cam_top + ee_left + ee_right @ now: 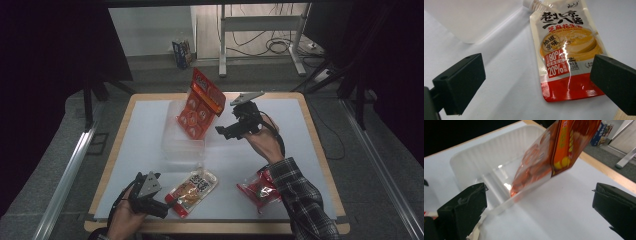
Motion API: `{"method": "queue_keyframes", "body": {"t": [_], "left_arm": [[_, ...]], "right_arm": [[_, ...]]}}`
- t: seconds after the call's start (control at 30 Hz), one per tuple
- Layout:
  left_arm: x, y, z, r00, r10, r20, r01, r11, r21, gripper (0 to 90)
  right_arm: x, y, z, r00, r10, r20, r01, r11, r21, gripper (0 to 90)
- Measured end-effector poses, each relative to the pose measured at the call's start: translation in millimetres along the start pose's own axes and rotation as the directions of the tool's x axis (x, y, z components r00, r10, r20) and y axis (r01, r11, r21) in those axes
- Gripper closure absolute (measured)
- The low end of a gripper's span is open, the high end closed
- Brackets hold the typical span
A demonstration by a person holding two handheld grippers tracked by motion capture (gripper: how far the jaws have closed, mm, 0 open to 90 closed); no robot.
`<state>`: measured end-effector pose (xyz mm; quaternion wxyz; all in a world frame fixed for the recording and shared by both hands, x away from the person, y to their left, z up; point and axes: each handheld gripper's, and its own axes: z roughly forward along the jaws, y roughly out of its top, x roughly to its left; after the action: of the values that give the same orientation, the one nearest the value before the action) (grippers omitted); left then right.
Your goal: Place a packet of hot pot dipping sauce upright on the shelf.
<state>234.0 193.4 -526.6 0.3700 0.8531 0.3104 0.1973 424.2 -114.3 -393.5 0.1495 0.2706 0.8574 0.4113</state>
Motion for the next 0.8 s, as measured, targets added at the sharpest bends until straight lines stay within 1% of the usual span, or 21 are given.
{"method": "queue_keyframes", "body": {"t": [0.1,0.13,0.17,0.2,0.37,0.4,0.43,0.57,0.6,0.63,0.7,0.77,0.8], "left_arm": [[-0.2,0.4,-0.3,0.9999,-0.004,0.009,0.004,1.0000,-0.006,0.4],[-0.2,0.4,-0.3,0.9999,-0.004,0.009,0.004,1.0000,-0.006,0.5],[-1.0,0.8,-0.4,0.9998,-0.005,0.020,0.005,0.9999,-0.013,0.5],[-1.3,1.1,-0.5,0.9996,-0.004,0.027,0.005,0.9999,-0.016,0.6],[-4.1,2.5,-0.1,0.9991,0.004,0.042,-0.003,0.9998,-0.020,0.8],[-4.1,2.5,-0.1,0.9991,0.004,0.042,-0.003,0.9998,-0.020,0.8],[-4.6,2.7,0.1,0.9991,0.007,0.042,-0.007,0.9998,-0.019,0.9],[-5.0,2.9,0.1,0.9990,0.009,0.043,-0.008,0.9998,-0.020,1.0],[-5.0,2.9,0.1,0.9990,0.009,0.043,-0.008,0.9998,-0.020,1.0],[-5.3,2.9,0.2,0.9990,0.011,0.043,-0.010,0.9998,-0.019,1.1],[-5.4,3.0,0.2,0.9990,0.014,0.043,-0.013,0.9998,-0.017,1.1],[-6.2,3.1,0.7,0.9989,0.022,0.042,-0.021,0.9997,-0.013,1.1],[-6.2,3.1,0.7,0.9989,0.022,0.042,-0.021,0.9997,-0.013,1.1]], "right_arm": [[3.7,-9.6,-4.5,1.0000,-0.002,-0.009,0.002,1.000,0.007,0.0],[3.7,-9.6,-4.5,1.0000,-0.002,-0.009,0.002,1.000,0.007,0.0],[6.4,-17.1,-8.2,0.9999,-0.004,-0.011,0.005,1.000,0.008,0.0],[7.3,-19.7,-9.4,0.9999,-0.004,-0.011,0.004,1.000,0.008,0.0],[11.0,-37.9,-16.9,0.9999,0.004,-0.013,-0.003,1.000,0.011,0.0],[11.0,-37.9,-16.9,0.9999,0.004,-0.013,-0.003,1.000,0.011,0.0],[12.2,-45.9,-19.7,0.9998,0.009,-0.016,-0.009,1.000,0.008,0.0],[13.8,-58.4,-22.9,0.9997,0.017,-0.019,-0.017,1.000,0.017,0.0],[13.8,-58.4,-22.9,0.9997,0.017,-0.019,-0.017,1.000,0.017,0.0],[14.9,-65.5,-24.1,0.9998,0.014,-0.015,-0.013,0.999,0.031,0.0],[15.5,-71.0,-24.5,0.9999,0.012,-0.011,-0.012,0.999,0.042,0.0],[15.9,-76.5,-23.7,0.9999,0.012,-0.011,-0.011,0.997,0.070,0.0],[15.9,-76.5,-23.7,0.9999,0.012,-0.011,-0.011,0.997,0.070,0.0]]}}
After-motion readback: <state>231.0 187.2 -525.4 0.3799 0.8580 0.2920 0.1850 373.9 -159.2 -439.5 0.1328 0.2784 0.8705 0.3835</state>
